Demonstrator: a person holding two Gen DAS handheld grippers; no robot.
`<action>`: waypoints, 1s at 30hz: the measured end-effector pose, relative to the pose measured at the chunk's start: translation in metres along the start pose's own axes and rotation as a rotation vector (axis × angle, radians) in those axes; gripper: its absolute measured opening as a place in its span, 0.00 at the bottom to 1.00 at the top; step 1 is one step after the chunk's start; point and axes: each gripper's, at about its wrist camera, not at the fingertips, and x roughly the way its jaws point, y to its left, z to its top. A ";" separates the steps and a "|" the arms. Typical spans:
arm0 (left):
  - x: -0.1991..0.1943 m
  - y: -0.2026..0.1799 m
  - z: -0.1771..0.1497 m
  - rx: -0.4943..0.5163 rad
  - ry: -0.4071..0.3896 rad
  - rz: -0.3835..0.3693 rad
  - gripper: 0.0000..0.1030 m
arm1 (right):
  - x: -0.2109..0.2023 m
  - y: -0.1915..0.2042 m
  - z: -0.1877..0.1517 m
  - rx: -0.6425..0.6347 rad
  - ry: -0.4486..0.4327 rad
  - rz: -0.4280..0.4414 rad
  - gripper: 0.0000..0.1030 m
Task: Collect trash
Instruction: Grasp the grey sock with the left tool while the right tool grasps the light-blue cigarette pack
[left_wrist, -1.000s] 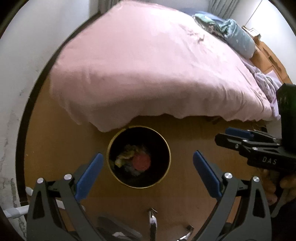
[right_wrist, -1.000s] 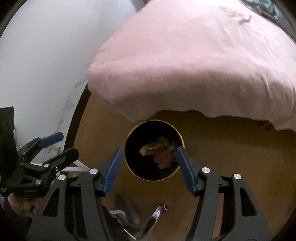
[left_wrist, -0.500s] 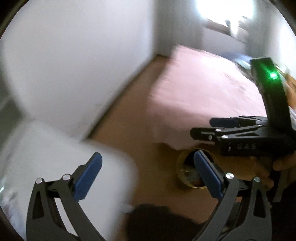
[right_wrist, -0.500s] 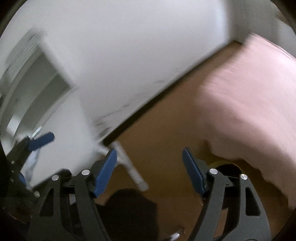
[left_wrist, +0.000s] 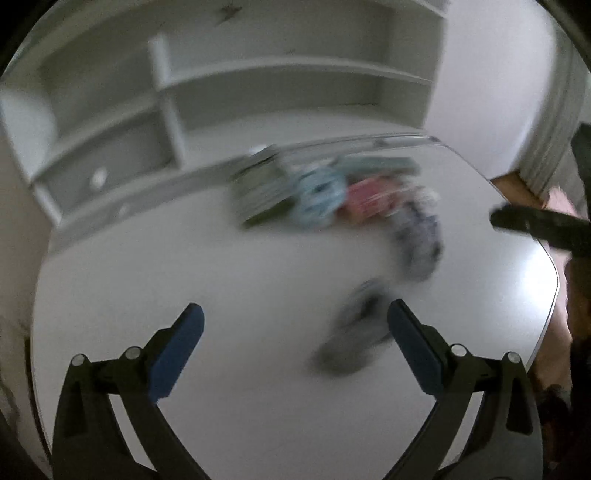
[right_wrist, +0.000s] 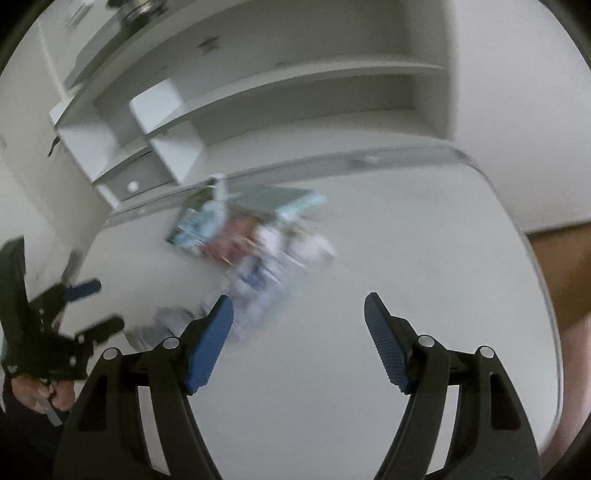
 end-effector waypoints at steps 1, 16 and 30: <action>0.000 0.008 -0.003 -0.009 0.002 -0.013 0.93 | 0.008 0.006 0.012 -0.032 0.009 0.014 0.69; 0.040 -0.052 -0.004 0.210 0.084 -0.216 0.86 | 0.087 0.026 0.095 -0.348 0.169 0.040 0.80; 0.033 -0.045 0.008 0.154 0.095 -0.193 0.27 | 0.143 0.020 0.103 -0.370 0.297 0.095 0.80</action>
